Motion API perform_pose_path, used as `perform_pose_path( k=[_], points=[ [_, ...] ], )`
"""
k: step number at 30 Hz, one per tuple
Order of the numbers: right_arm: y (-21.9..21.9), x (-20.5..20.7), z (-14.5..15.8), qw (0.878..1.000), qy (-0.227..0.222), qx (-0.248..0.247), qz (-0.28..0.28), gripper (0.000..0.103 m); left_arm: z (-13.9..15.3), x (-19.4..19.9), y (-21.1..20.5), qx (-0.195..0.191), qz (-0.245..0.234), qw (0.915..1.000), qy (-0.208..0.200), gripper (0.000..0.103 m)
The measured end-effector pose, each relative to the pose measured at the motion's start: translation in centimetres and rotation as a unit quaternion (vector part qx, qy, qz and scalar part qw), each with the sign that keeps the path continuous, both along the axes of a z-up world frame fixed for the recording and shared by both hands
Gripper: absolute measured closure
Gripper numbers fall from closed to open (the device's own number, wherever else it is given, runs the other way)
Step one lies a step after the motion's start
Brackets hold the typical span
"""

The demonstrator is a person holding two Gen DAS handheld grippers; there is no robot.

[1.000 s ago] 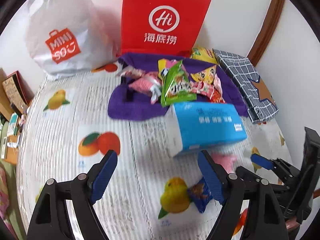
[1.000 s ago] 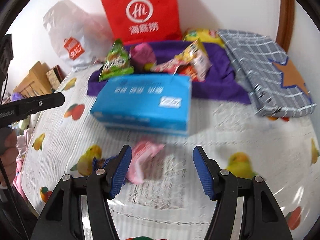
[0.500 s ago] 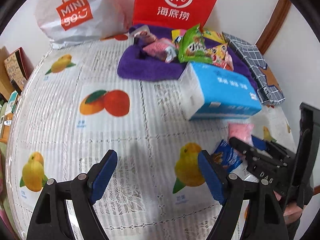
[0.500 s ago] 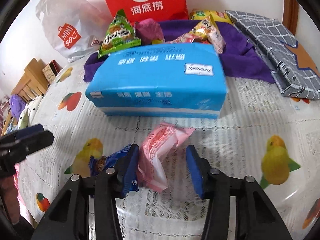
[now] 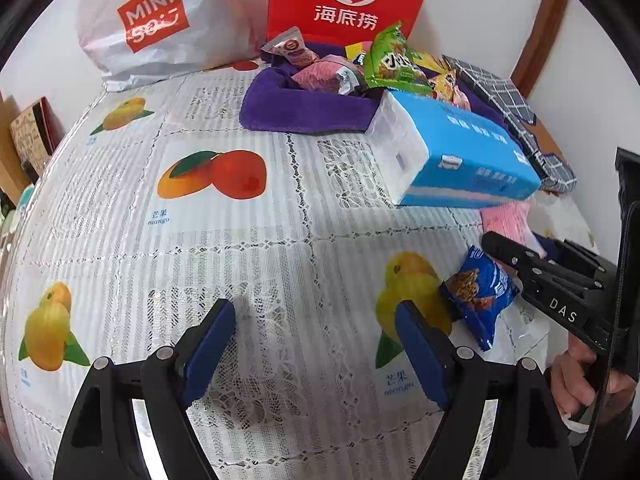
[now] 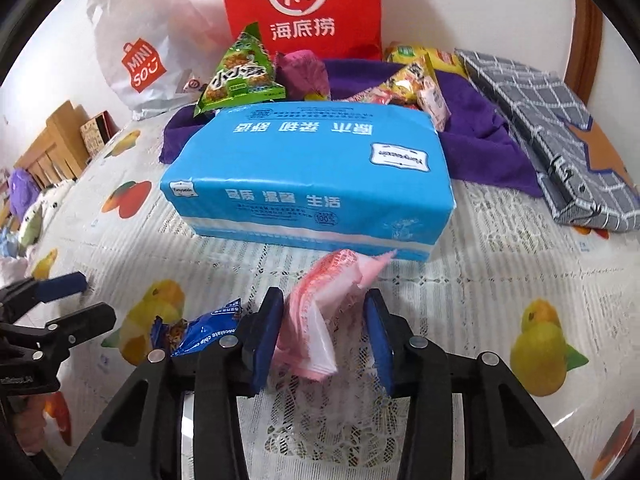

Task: Organize snacks
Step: 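Grasp the blue snack packet with the left tool while the right tool grasps the pink packet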

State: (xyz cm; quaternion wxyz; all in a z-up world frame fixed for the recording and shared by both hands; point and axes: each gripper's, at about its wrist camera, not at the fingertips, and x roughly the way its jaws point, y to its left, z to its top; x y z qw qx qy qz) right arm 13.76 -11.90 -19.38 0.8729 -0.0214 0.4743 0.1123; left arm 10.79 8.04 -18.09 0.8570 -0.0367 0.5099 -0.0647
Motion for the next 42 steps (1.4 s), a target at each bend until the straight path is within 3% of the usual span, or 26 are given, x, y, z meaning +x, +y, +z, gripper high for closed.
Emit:
perform_pose_path(
  k=[4, 21, 24, 28, 34, 42],
  points=[
    [0.0, -0.2, -0.1, 1.0, -0.014, -0.006, -0.006, 0.061, 0.0, 0.3, -0.2, 0.01, -0.01, 0.9999, 0.009, 0.021],
    [0.2, -0.4, -0.3, 0.999, -0.022, -0.023, -0.025, 0.061, 0.2, 2.4, 0.6, -0.017, -0.063, 0.9975, 0.028, 0.021],
    [0.0, -0.7, -0.1, 0.998, -0.019, -0.028, -0.043, 0.068, 0.2, 2.6, 0.6, -0.019, -0.075, 0.9966, 0.028, 0.021],
    [-0.6, -1.2, 0.3, 0.997, -0.012, -0.032, -0.062, 0.07, 0.2, 2.9, 0.4, -0.017, -0.085, 0.9958, 0.029, 0.021],
    [-2.3, -2.6, 1.9, 0.995, -0.019, -0.021, -0.093, 0.07, 0.3, 3.3, 0.1, -0.04, -0.094, 0.9945, 0.026, 0.02],
    [-4.9, -3.4, 2.9, 0.992, -0.023, -0.008, -0.121, 0.07, 0.2, 3.8, -0.9, -0.077, -0.107, 0.991, 0.022, 0.012]
  ],
)
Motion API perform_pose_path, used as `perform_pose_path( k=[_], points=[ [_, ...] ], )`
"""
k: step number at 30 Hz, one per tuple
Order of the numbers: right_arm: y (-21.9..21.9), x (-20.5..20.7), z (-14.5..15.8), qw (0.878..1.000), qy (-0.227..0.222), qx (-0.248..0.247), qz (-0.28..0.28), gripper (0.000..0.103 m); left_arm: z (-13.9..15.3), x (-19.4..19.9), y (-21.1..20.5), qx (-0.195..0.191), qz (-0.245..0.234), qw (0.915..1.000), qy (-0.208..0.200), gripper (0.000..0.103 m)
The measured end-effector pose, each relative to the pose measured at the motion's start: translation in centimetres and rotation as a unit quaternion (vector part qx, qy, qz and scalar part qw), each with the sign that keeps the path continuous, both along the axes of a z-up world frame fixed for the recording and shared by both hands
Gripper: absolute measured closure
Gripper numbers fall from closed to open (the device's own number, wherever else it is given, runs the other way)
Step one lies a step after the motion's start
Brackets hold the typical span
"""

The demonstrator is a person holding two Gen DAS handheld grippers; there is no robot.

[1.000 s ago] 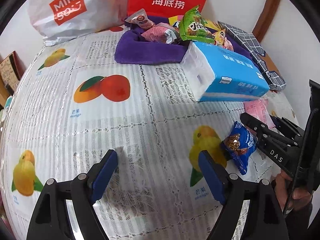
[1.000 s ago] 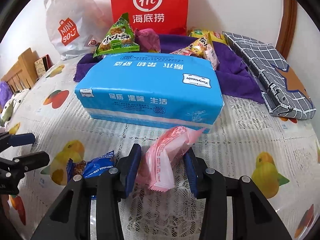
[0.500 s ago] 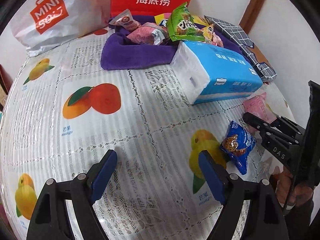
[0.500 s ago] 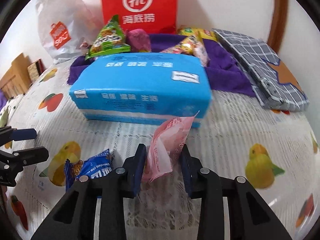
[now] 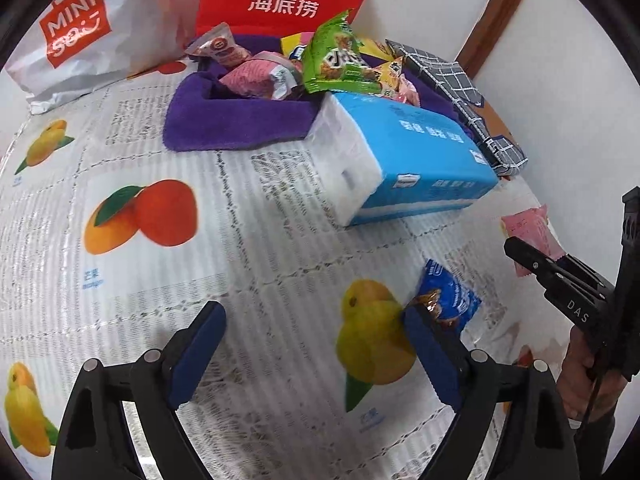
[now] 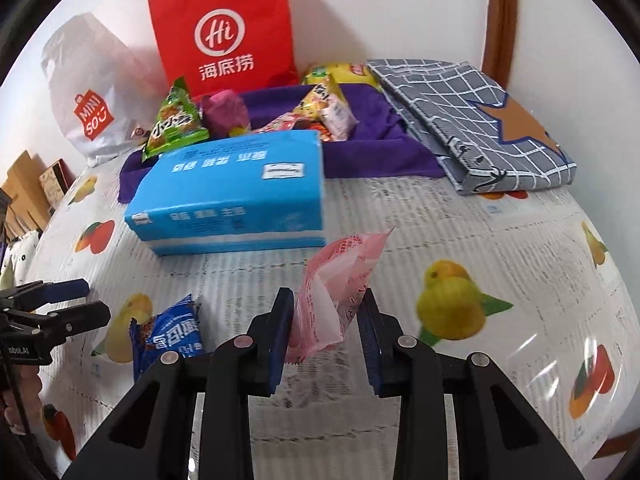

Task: Organize snacks
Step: 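Grasp the blue snack packet with the left tool while the right tool grasps the pink packet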

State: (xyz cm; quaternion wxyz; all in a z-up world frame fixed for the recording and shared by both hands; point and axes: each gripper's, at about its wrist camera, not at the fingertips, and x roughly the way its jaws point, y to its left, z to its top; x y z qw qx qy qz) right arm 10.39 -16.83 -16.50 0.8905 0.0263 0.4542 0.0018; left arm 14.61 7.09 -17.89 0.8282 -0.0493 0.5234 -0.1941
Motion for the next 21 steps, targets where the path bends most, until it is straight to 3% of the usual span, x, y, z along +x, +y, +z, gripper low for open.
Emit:
perform_pose_path(
  k=[8, 12, 16, 17, 21],
  points=[
    [-2.0, -0.5, 0.2, 1.0, -0.01, 0.001, 0.004, 0.07, -0.2, 0.2, -4.7, -0.068, -0.072, 0.9949, 0.021, 0.011],
    [-3.4, -1.3, 0.6, 1.0, -0.019, 0.002, 0.004, 0.07, -0.4, -0.8, -8.4, -0.011, -0.105, 0.9944, -0.002, 0.011],
    [-4.8, -2.1, 0.8, 1.0, -0.019, 0.006, 0.002, 0.07, -1.0, -2.7, -11.9, 0.107, -0.11, 0.9866, -0.056, 0.013],
    [-5.0, -2.3, 0.8, 1.0, -0.018, 0.009, 0.002, 0.07, -1.1, -3.1, -12.1, 0.115, -0.107, 0.9854, -0.066, 0.014],
    [-5.6, -3.1, 0.6, 1.0, -0.012, 0.019, 0.004, 0.07, -0.5, -4.3, -11.3, 0.108, -0.091, 0.9862, -0.087, 0.051]
  ],
)
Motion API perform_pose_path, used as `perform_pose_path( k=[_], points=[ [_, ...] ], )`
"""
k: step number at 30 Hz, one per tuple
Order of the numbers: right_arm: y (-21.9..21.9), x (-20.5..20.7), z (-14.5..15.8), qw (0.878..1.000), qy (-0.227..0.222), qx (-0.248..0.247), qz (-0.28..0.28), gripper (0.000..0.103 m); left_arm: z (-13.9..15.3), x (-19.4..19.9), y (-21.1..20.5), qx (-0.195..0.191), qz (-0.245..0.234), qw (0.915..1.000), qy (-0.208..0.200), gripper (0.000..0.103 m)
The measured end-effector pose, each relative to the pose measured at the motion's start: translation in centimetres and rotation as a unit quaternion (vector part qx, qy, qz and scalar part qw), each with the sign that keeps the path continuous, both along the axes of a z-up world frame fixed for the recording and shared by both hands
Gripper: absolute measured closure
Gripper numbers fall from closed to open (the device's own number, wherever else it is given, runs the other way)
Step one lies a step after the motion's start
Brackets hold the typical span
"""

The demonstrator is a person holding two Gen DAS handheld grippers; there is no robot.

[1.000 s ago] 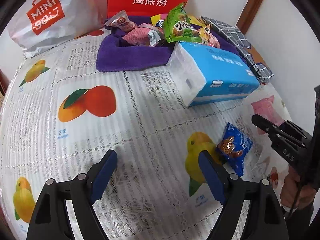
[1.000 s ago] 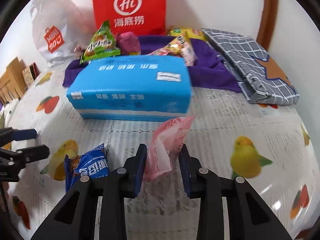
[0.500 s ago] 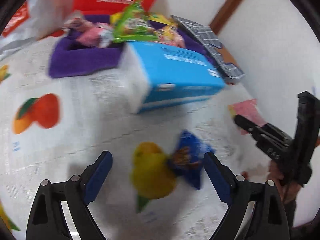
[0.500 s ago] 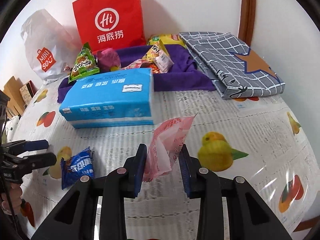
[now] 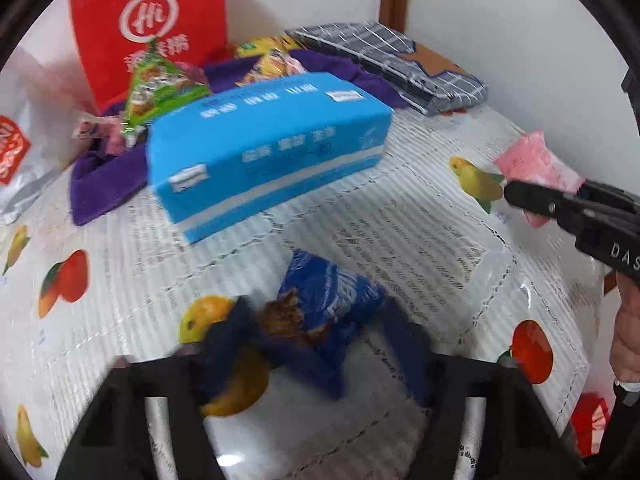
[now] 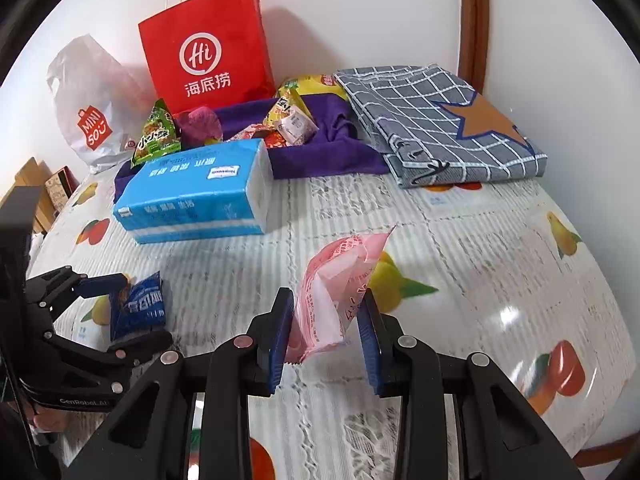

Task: Organize snacks
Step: 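Grasp the blue snack packet with the left tool while the right tool grasps the pink packet, then carry the blue packet and pink packet over the purple towel with both tools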

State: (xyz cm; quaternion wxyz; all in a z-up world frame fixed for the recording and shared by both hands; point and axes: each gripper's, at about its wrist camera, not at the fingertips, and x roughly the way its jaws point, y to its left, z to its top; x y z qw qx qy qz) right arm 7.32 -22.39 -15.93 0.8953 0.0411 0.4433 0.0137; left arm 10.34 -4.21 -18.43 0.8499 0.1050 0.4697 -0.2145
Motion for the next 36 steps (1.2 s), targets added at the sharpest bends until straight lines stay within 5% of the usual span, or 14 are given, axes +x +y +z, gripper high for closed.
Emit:
perform_pose_path(
  k=[5, 13, 25, 31, 36],
  points=[
    [1.4, 0.2, -0.5, 0.999, -0.002, -0.014, 0.031, 0.07, 0.4, -0.2, 3.5, 0.007, 0.06, 0.9981, -0.008, 0.062],
    [3.3, 3.7, -2.9, 0.997, 0.018, 0.003, 0.071, 0.07, -0.1, 0.0, 8.2, -0.014, 0.166, 0.9858, -0.026, 0.061],
    [4.2, 4.7, -3.8, 0.996, 0.01, 0.017, 0.091, 0.066, -0.2, -0.1, 7.4, 0.007, 0.181, 0.9827, -0.037, 0.055],
    [5.0, 4.6, -3.9, 0.995, 0.012, -0.01, 0.1, 0.06, -0.1, 0.0, 8.8, -0.045, 0.193, 0.9797, -0.029, 0.057],
    [5.5, 4.5, -3.8, 0.995, 0.012, -0.026, 0.1, 0.061, -0.2, 0.1, 8.1, -0.023, 0.196, 0.9799, -0.032, 0.057]
  ],
)
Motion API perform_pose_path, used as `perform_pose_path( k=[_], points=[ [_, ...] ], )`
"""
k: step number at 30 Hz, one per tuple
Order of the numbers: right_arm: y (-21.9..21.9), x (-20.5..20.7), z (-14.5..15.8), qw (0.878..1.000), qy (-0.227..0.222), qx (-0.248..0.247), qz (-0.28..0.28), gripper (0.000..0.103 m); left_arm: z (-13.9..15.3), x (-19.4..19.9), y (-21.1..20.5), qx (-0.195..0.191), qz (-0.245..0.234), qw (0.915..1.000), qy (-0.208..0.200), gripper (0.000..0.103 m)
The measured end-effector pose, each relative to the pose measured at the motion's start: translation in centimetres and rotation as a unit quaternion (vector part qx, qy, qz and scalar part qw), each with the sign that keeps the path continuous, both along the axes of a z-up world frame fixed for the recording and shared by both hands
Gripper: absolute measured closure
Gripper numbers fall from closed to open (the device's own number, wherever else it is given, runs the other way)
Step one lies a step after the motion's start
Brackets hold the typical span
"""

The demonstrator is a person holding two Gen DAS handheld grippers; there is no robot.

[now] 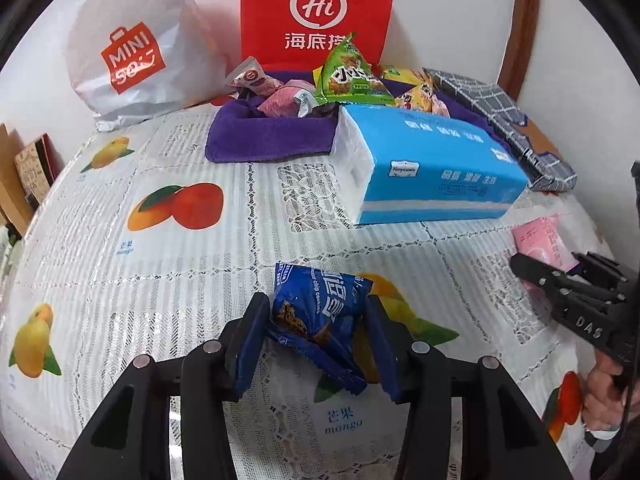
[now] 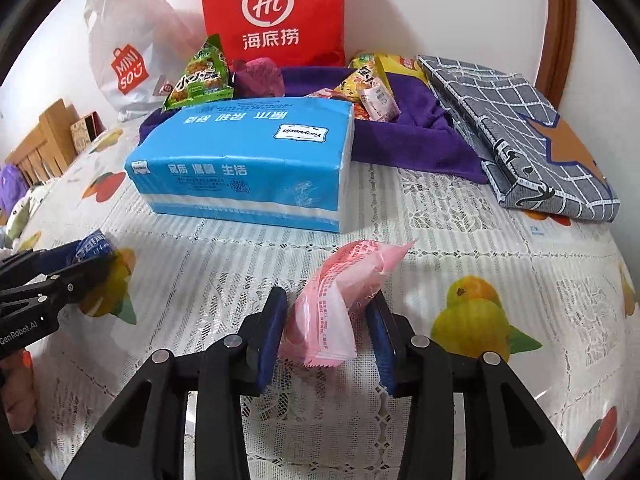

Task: Organize snacks
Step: 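Carry the blue packet and pink packet over the purple towel with both tools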

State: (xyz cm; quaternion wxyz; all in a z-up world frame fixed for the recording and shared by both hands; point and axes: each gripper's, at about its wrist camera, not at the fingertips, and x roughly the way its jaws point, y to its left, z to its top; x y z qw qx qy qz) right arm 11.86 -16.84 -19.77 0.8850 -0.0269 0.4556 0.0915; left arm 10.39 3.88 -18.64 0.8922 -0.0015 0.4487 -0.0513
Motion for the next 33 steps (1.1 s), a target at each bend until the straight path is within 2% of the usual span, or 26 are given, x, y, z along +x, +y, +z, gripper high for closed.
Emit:
perform_pose_path(
  k=[5, 14, 17, 20, 23, 24, 25, 27, 29, 33],
  points=[
    [0.1, -0.1, 0.0, 1.0, 0.0, -0.002, 0.0, 0.061, 0.0, 0.1, -0.5, 0.021, -0.001, 0.9998, 0.001, 0.057],
    [0.1, -0.1, 0.0, 1.0, 0.0, -0.007, 0.0, 0.061, 0.0, 0.1, -0.6, 0.021, -0.001, 0.9998, 0.001, 0.057],
    [0.0, -0.1, 0.1, 1.0, 0.0, -0.003, -0.001, 0.062, 0.1, 0.0, -0.5, 0.021, 0.008, 0.9998, 0.0, 0.06],
    [-0.5, 0.1, 0.1, 1.0, 0.003, 0.012, 0.007, 0.067, 0.3, -0.2, -0.3, 0.0, 0.003, 1.0, 0.003, 0.062],
    [-2.1, -0.1, 0.6, 0.997, 0.031, 0.074, -0.016, 0.068, 1.1, -0.6, 0.2, -0.047, -0.002, 0.9988, 0.008, 0.062],
    [-2.6, -0.2, 1.0, 0.994, 0.038, 0.099, -0.015, 0.068, 1.5, -0.8, 0.2, -0.049, -0.002, 0.9988, 0.005, 0.062],
    [-2.6, -0.5, 1.4, 0.994, 0.036, 0.101, -0.017, 0.068, 2.0, -1.0, 0.1, -0.042, -0.002, 0.9991, 0.002, 0.062],
    [-2.7, -1.1, 2.7, 0.997, 0.015, 0.069, -0.029, 0.068, 2.9, -1.0, -0.2, -0.027, -0.001, 0.9996, 0.004, 0.062],
    [-2.8, -1.6, 3.9, 0.998, 0.002, 0.053, -0.036, 0.068, 4.0, -0.9, -0.2, -0.038, -0.006, 0.9992, 0.006, 0.062],
    [-3.5, -2.2, 6.9, 0.997, -0.018, 0.056, -0.054, 0.068, 6.0, 0.1, -0.4, -0.059, -0.014, 0.9981, 0.011, 0.062]
  ],
)
